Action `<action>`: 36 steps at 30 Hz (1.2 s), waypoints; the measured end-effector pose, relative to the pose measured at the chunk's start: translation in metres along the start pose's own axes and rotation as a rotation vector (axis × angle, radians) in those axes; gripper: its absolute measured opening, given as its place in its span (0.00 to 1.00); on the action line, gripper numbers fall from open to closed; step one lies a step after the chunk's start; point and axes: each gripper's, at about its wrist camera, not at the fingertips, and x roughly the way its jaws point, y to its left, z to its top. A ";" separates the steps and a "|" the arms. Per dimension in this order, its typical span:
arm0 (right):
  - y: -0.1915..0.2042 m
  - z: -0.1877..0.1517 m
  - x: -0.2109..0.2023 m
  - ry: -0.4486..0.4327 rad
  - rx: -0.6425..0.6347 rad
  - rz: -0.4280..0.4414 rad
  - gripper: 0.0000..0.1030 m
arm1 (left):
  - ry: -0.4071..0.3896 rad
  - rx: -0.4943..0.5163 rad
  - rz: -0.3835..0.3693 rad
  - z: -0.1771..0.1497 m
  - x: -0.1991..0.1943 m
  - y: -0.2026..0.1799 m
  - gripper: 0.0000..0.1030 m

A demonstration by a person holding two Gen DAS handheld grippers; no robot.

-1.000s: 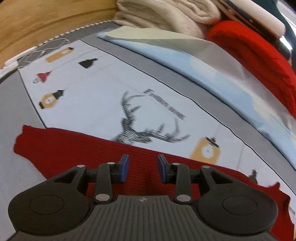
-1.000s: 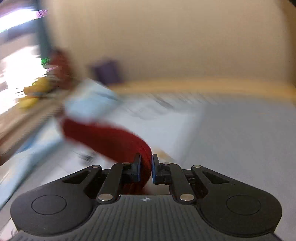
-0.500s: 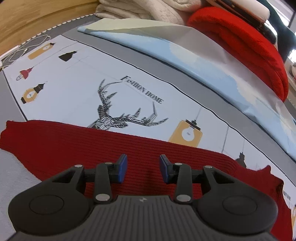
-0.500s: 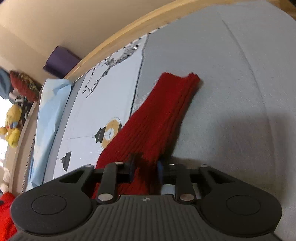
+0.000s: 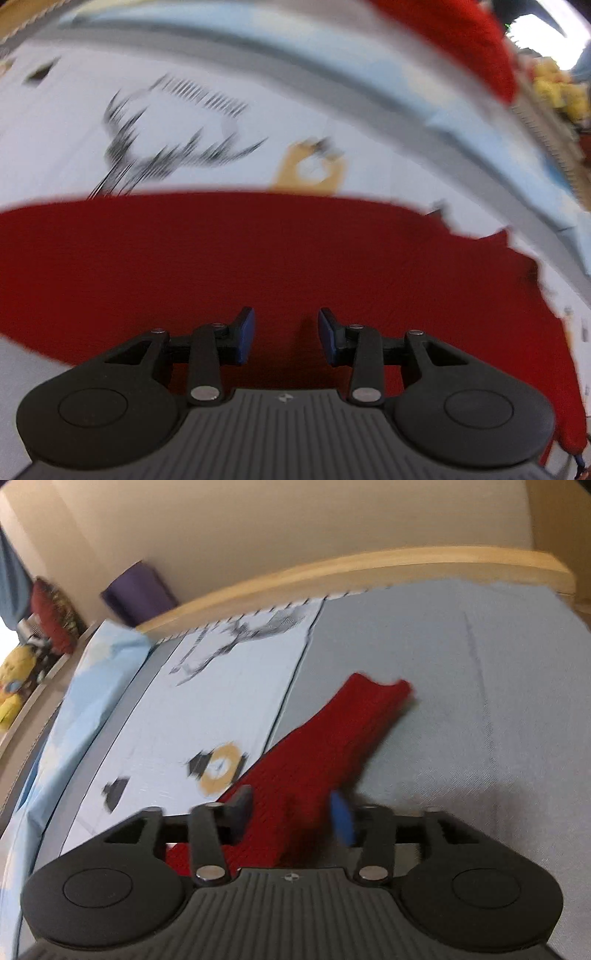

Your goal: Fold small clothes

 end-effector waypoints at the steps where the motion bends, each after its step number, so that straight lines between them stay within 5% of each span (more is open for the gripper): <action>1: -0.003 -0.002 0.007 0.039 0.013 -0.001 0.50 | 0.028 -0.013 0.042 -0.003 0.007 0.010 0.34; 2: -0.009 -0.004 0.014 0.088 0.023 -0.021 0.46 | 0.019 -0.033 0.043 -0.006 0.007 0.021 0.20; 3: -0.013 -0.006 0.016 0.112 0.015 -0.043 0.34 | 0.023 -0.056 0.031 -0.004 0.004 0.027 0.19; 6: -0.004 -0.002 0.003 0.064 -0.042 -0.109 0.36 | -0.011 -0.077 0.040 -0.001 -0.013 0.037 0.24; 10: 0.019 0.000 -0.030 -0.006 -0.084 -0.024 0.37 | -0.042 -0.164 0.076 0.002 -0.026 0.067 0.30; 14: 0.054 -0.001 -0.071 -0.011 -0.134 0.144 0.44 | -0.031 -0.373 0.100 0.003 -0.033 0.127 0.47; 17: 0.082 -0.002 -0.118 0.050 -0.185 0.251 0.46 | -0.020 -0.526 0.083 0.001 -0.039 0.177 0.47; 19: 0.106 -0.011 -0.156 0.042 -0.274 0.360 0.58 | -0.042 -0.565 0.089 0.000 -0.045 0.201 0.44; 24: 0.134 -0.047 -0.193 0.145 -0.397 0.514 0.65 | -0.165 -0.669 0.220 -0.010 -0.066 0.259 0.42; 31: 0.148 -0.137 -0.166 0.387 -0.519 0.520 0.63 | -0.128 -0.857 0.037 -0.024 -0.078 0.284 0.42; 36: 0.178 -0.157 -0.164 0.313 -0.693 0.519 0.63 | -0.093 -0.852 0.036 -0.023 -0.069 0.271 0.42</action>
